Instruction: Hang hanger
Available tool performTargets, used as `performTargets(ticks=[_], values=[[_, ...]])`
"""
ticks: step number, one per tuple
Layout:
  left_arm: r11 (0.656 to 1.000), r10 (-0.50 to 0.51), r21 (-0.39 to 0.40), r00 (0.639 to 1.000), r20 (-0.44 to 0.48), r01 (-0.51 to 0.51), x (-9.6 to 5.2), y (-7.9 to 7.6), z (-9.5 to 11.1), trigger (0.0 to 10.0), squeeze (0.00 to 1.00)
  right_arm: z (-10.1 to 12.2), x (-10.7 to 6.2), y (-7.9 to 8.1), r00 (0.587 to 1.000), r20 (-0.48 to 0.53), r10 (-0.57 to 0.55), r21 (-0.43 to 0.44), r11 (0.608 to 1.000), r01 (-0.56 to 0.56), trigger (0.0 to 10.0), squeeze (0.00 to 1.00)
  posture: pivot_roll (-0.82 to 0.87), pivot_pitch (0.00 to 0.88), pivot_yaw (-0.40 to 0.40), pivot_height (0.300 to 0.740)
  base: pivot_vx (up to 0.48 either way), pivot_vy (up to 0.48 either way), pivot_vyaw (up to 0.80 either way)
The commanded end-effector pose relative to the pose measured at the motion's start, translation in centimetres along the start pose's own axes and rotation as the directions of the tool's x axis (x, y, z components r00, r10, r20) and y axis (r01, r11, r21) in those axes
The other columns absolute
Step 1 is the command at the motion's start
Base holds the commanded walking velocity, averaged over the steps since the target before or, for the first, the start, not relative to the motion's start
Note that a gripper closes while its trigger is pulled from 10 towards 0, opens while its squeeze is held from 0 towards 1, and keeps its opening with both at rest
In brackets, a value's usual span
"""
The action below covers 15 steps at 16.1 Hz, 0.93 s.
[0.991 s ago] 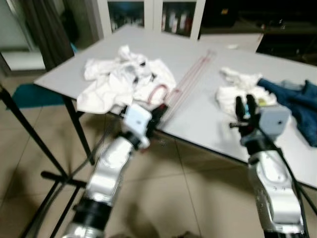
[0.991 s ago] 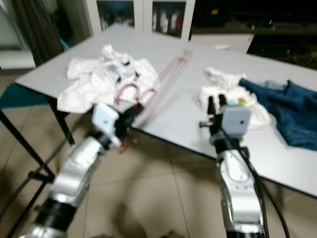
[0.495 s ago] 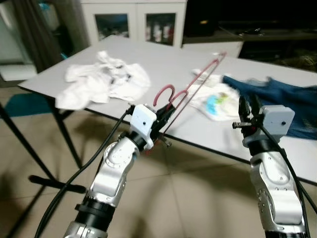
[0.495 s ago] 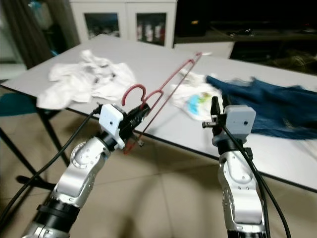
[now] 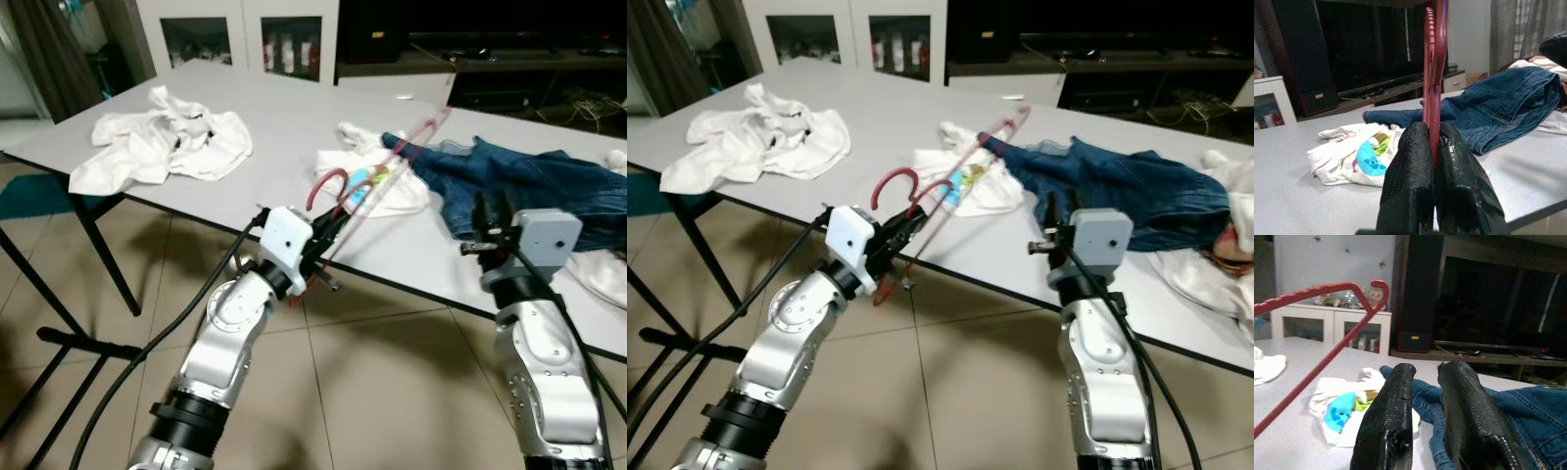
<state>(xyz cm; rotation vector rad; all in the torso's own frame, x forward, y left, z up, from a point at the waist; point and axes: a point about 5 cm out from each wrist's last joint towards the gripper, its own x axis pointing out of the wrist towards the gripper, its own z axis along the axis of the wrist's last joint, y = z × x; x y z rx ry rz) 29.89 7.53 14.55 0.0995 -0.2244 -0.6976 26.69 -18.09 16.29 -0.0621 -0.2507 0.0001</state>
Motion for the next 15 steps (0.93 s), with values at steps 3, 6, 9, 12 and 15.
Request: performTargets(ticks=[3,6,9,12,15], values=[[1.0,0.012,0.011,1.0,0.01,-0.013,-0.08,0.57,0.35,10.0,0.0,0.42,0.26,0.45,1.0,0.017,0.016,0.003,1.0,-0.016,10.0,0.0,0.0,0.0,-0.008,0.723,0.0,0.0,0.0],[1.0,0.011,0.012,1.0,0.01,-0.011,-0.07,0.51,0.35,10.0,0.0,0.41,0.29,0.45,1.0,0.017,0.016,0.004,1.0,-0.017,10.0,0.0,0.0,0.0,-0.007,0.723,0.0,0.0,0.0],[1.0,0.007,0.016,1.0,0.012,-0.007,-0.04,0.49,0.38,10.0,0.0,0.38,0.33,0.48,1.0,0.015,0.015,0.005,1.0,-0.015,10.0,0.0,0.0,0.0,-0.006,0.723,0.0,0.0,0.0],[1.0,0.004,0.02,1.0,0.012,-0.005,-0.03,0.53,0.41,10.0,0.0,0.33,0.35,0.48,1.0,0.015,0.012,0.007,1.0,-0.012,10.0,0.0,0.0,0.0,-0.004,0.723,0.0,-0.305,0.0],[1.0,0.003,0.021,1.0,0.013,-0.003,0.01,0.49,0.44,10.0,0.0,0.31,0.37,0.49,1.0,0.015,0.011,0.009,1.0,-0.011,10.0,0.0,0.0,0.0,-0.004,0.723,0.0,-0.336,0.0]])
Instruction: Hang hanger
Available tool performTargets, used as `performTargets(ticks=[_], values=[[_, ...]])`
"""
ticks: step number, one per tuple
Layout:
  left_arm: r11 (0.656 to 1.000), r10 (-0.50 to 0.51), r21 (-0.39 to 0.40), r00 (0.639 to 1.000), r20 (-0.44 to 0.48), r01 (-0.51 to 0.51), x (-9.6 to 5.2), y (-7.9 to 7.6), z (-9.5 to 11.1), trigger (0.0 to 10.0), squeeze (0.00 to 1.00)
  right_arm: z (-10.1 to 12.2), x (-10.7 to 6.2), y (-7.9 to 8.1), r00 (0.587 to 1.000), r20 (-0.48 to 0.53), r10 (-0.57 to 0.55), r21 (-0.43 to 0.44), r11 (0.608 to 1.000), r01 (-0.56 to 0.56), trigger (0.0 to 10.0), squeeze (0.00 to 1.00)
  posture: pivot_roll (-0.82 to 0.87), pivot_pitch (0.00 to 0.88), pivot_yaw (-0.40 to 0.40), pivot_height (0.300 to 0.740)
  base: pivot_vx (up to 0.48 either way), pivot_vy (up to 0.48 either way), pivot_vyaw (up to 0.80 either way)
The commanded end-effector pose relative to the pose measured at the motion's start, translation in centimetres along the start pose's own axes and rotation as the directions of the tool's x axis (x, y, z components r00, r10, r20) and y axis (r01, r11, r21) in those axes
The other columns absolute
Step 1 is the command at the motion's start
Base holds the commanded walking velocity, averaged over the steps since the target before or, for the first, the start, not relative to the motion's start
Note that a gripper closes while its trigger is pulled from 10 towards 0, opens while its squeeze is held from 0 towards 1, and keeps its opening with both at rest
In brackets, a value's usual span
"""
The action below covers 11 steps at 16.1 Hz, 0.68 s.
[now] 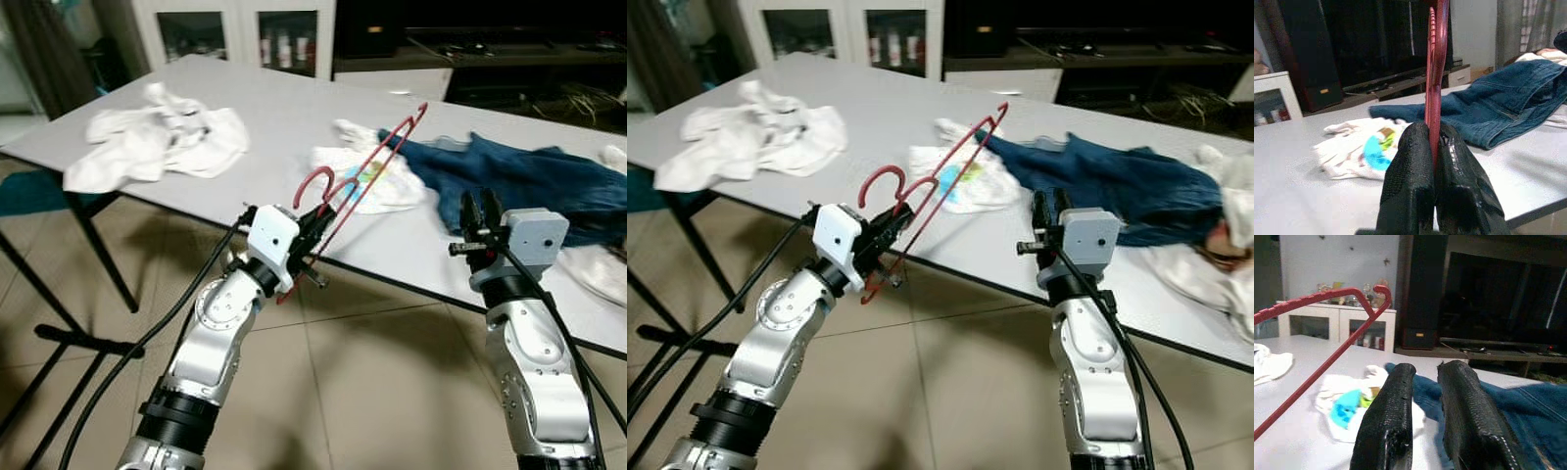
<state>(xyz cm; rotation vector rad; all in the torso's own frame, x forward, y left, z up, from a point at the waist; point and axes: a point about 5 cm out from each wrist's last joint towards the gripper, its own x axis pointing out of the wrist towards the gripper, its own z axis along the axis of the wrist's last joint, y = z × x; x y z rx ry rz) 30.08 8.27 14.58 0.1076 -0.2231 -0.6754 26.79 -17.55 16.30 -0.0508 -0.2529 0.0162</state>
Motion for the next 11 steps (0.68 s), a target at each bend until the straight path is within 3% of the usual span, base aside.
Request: performTargets(ticks=[1,11], values=[[1.0,-0.018,0.011,1.0,0.019,0.018,0.34,-0.19,0.48,10.0,0.0,0.28,0.26,-0.04,1.0,0.011,-0.002,-0.004,1.0,0.002,10.0,0.0,0.0,0.0,-0.004,0.723,0.0,-0.337,0.0],[1.0,-0.013,0.006,1.0,0.023,0.013,0.36,-0.21,0.53,10.0,0.0,0.24,0.31,-0.01,1.0,0.009,0.003,-0.004,1.0,-0.003,10.0,0.0,0.01,0.0,-0.007,0.723,0.0,-0.303,0.0]])
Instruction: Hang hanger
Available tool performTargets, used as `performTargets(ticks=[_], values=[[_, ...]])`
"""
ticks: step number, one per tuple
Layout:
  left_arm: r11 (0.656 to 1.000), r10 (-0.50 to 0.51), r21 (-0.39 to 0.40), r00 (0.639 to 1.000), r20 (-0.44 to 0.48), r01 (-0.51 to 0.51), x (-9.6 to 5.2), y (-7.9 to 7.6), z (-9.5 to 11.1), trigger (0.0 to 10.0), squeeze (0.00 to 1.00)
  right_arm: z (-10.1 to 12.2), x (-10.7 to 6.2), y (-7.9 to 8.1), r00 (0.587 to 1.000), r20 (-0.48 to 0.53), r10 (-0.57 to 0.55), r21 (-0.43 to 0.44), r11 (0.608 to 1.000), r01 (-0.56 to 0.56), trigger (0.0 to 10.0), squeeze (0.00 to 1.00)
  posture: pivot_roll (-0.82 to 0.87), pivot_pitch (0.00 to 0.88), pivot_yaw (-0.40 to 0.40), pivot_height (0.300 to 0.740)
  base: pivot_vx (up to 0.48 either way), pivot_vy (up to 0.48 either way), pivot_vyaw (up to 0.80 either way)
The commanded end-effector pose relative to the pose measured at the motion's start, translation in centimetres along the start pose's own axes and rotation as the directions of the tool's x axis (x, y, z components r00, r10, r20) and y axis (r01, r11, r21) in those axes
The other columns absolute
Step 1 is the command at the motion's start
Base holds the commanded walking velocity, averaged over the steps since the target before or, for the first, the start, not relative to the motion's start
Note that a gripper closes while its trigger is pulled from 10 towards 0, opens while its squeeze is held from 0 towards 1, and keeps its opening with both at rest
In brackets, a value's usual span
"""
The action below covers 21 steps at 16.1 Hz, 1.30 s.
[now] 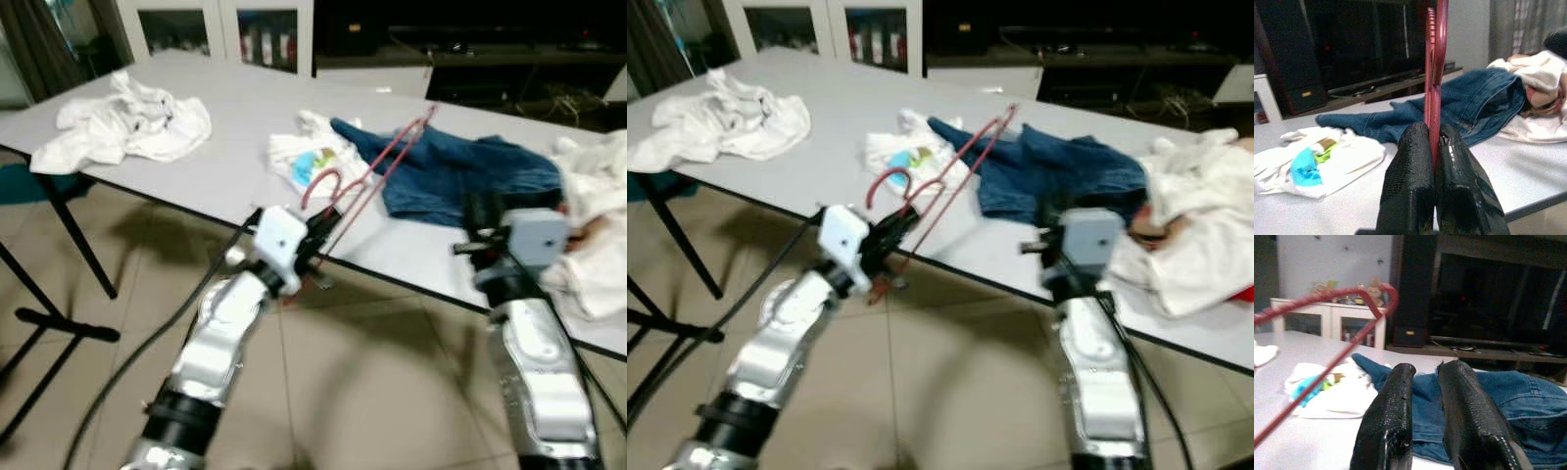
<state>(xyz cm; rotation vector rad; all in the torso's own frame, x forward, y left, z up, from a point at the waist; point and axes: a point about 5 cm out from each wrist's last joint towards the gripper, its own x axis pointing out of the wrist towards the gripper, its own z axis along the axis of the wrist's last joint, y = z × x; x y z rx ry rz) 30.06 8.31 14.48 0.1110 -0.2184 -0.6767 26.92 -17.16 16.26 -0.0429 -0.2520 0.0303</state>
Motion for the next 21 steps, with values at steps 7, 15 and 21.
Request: performTargets(ticks=[7,15,21], values=[[1.0,-0.009,-0.001,1.0,0.029,0.009,0.4,-0.1,0.6,10.0,0.0,0.3,0.2,-0.3,1.0,0.01,-0.007,-0.013,1.0,0.007,10.0,0.0,0.01,0.0,-0.008,0.723,0.0,-0.113,0.0],[0.978,-0.174,0.1,0.982,-0.073,0.181,-0.1,1.2,0.1,10.0,0.0,-0.6,0.4,0.3,0.946,-0.089,0.311,-0.192,0.927,-0.323,10.0,0.0,0.0,0.0,0.0,0.723,0.0,0.0,0.0],[0.949,-0.227,0.197,0.967,-0.116,0.247,-0.7,2.7,0.6,10.0,0.0,0.1,1.7,-1.1,0.96,-0.07,0.271,-0.442,0.854,-0.274,10.0,0.0,0.01,0.0,-0.002,0.723,0.0,0.0,0.0]])
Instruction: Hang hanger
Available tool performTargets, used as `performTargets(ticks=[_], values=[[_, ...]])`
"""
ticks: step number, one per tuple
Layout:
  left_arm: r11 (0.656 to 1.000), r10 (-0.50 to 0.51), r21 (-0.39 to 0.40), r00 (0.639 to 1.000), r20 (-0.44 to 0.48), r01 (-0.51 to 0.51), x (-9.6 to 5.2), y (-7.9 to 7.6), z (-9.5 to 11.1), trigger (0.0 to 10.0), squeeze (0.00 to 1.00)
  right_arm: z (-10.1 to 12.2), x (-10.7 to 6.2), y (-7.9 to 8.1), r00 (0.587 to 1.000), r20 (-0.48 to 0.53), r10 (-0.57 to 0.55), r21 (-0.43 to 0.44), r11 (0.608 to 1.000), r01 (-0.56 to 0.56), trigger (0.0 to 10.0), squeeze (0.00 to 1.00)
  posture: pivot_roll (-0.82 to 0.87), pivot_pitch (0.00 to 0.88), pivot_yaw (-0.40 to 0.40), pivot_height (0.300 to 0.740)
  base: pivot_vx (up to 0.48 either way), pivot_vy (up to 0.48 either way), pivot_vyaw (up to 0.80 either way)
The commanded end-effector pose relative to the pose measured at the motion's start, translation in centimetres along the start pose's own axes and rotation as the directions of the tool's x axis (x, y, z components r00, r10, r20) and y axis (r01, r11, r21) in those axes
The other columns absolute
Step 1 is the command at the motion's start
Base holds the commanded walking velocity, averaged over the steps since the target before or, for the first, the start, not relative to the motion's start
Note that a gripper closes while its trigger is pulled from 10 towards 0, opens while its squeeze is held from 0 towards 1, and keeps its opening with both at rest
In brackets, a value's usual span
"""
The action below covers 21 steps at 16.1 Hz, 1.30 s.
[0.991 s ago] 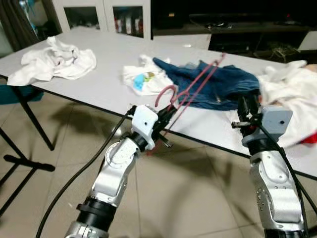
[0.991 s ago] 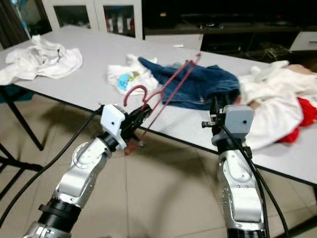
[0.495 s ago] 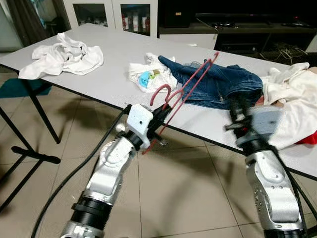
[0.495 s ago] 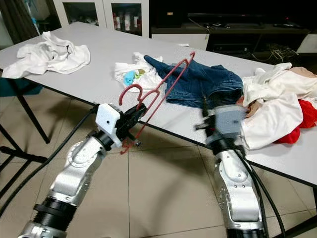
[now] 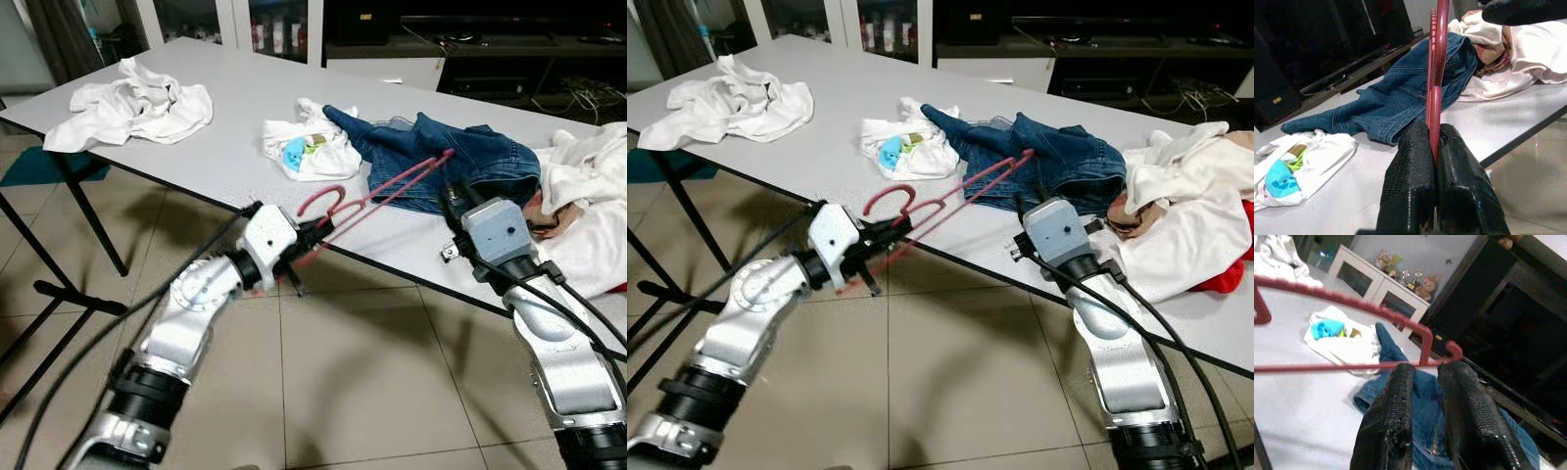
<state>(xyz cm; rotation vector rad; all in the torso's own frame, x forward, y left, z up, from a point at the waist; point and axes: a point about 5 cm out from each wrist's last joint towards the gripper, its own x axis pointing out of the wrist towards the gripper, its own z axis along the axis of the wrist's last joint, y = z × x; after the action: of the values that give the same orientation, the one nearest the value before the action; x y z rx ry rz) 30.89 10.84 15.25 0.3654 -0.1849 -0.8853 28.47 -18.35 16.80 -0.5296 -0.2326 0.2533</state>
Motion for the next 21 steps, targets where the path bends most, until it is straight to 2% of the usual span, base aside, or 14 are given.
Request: performTargets(ticks=[1,2,4,8,9,10,11,12,15,21], values=[[0.996,-0.038,0.081,0.999,-0.035,0.041,-0.3,0.3,-0.2,10.0,0.0,-0.1,0.0,0.5,0.999,0.006,0.052,-0.052,0.997,-0.052,10.0,0.0,0.01,0.0,-0.002,0.723,0.0,0.0,0.0],[0.989,-0.057,0.134,0.997,-0.055,0.064,-0.7,0.6,-0.3,10.0,0.0,-0.3,-0.2,0.8,0.996,0.004,0.089,-0.083,0.993,-0.088,10.0,0.0,0.01,0.0,-0.002,0.723,0.0,0.0,0.0],[0.986,-0.035,0.162,0.997,-0.072,0.046,-1.1,1.8,-0.2,10.0,0.0,-0.7,-0.2,0.6,0.994,-0.004,0.11,-0.145,0.983,-0.11,10.0,0.0,0.02,0.0,-0.001,0.723,0.0,0.0,0.0],[0.974,0.045,0.227,0.995,-0.084,-0.024,-1.5,4.0,0.0,10.0,0.0,-1.7,0.0,-1.3,0.997,-0.055,0.061,-0.241,0.968,-0.072,10.0,0.0,0.01,0.0,0.003,0.723,0.0,0.0,0.0],[0.973,0.047,0.23,0.996,-0.081,-0.027,-1.4,4.1,0.1,10.0,0.0,-1.8,-0.1,-1.4,0.997,-0.057,0.06,-0.24,0.968,-0.072,10.0,0.04,0.01,0.0,0.004,0.723,0.0,0.0,0.0],[0.973,0.044,0.23,0.996,-0.077,-0.025,-1.2,3.9,0.1,10.0,0.0,-1.8,-0.1,-1.2,0.997,-0.054,0.063,-0.24,0.968,-0.074,10.0,0.14,0.01,0.0,0.004,0.723,0.0,0.0,0.0],[0.973,0.044,0.231,0.996,-0.074,-0.025,-1.0,3.8,0.0,10.0,0.0,-1.7,0.0,-0.9,0.997,-0.05,0.065,-0.241,0.968,-0.075,10.0,0.1,0.01,0.0,0.006,0.723,0.0,0.0,0.0],[0.973,0.041,0.23,0.997,-0.071,-0.024,-1.0,3.7,0.1,10.0,0.0,-1.6,0.0,-0.7,0.997,-0.046,0.067,-0.24,0.968,-0.076,10.0,0.0,0.01,0.0,0.007,0.723,0.0,0.0,0.0],[0.975,0.022,0.223,0.998,-0.053,-0.01,-0.6,3.2,0.1,10.0,0.0,-1.5,0.1,0.2,0.996,-0.031,0.083,-0.217,0.972,-0.088,10.0,0.0,0.01,0.0,0.009,0.723,0.0,0.0,0.0],[0.974,0.019,0.225,0.999,-0.043,-0.009,-0.5,3.2,0.2,10.0,0.0,-1.4,0.3,0.4,0.997,-0.018,0.079,-0.207,0.975,-0.081,10.0,0.0,0.02,0.0,0.01,0.723,0.0,0.0,0.0]])
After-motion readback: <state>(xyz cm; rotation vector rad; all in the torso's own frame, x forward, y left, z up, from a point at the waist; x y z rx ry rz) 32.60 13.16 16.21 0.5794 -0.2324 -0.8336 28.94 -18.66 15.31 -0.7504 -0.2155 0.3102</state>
